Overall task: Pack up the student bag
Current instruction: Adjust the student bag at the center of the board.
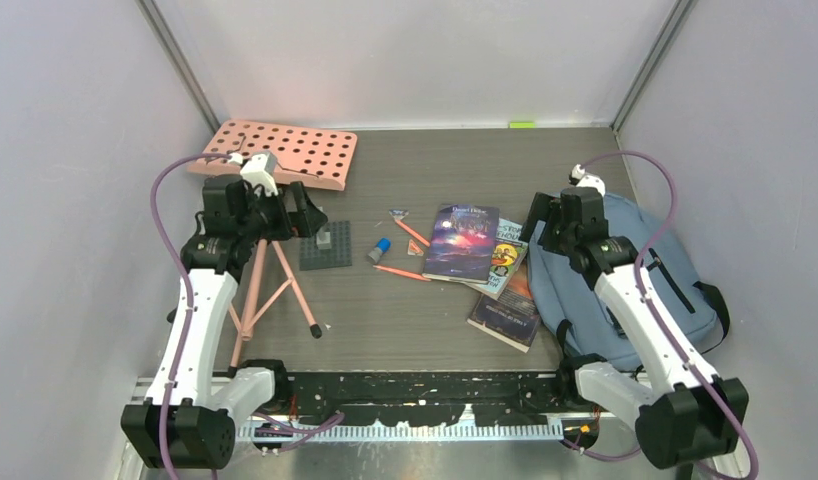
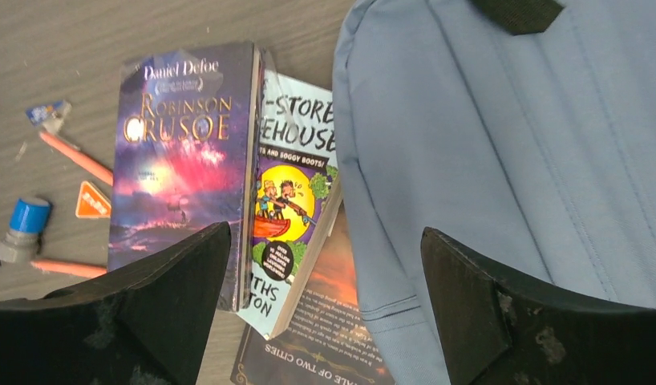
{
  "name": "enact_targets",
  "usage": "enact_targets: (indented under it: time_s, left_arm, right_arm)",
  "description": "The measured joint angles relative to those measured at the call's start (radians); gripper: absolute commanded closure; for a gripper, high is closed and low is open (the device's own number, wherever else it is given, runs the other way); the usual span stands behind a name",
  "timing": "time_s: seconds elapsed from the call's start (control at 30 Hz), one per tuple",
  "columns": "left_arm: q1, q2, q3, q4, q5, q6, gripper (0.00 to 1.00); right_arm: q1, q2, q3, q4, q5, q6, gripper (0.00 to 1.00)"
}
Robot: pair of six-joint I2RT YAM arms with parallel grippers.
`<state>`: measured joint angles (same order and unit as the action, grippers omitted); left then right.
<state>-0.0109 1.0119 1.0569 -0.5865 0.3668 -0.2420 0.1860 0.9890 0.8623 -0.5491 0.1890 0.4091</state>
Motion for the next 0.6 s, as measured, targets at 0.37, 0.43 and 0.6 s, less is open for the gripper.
enact_targets:
  time_s: [0.37, 0.43, 0.6]
  left_arm:
    - [0.000, 0.000, -0.039, 0.014, 0.072, -0.019, 0.01]
    - [0.000, 0.000, -0.039, 0.013, 0.074, -0.018, 0.01]
    - [0.000, 0.007, -0.039, 0.010, 0.074, -0.016, 0.01]
  right_arm:
    - [0.161, 0.278, 0.182, -0.115, 0.160, -0.048, 0.07]
    - [0.180, 0.314, 0.196, -0.142, 0.213, -0.047, 0.07]
    - [0.183, 0.373, 0.200, -0.205, 0.328, -0.012, 0.05]
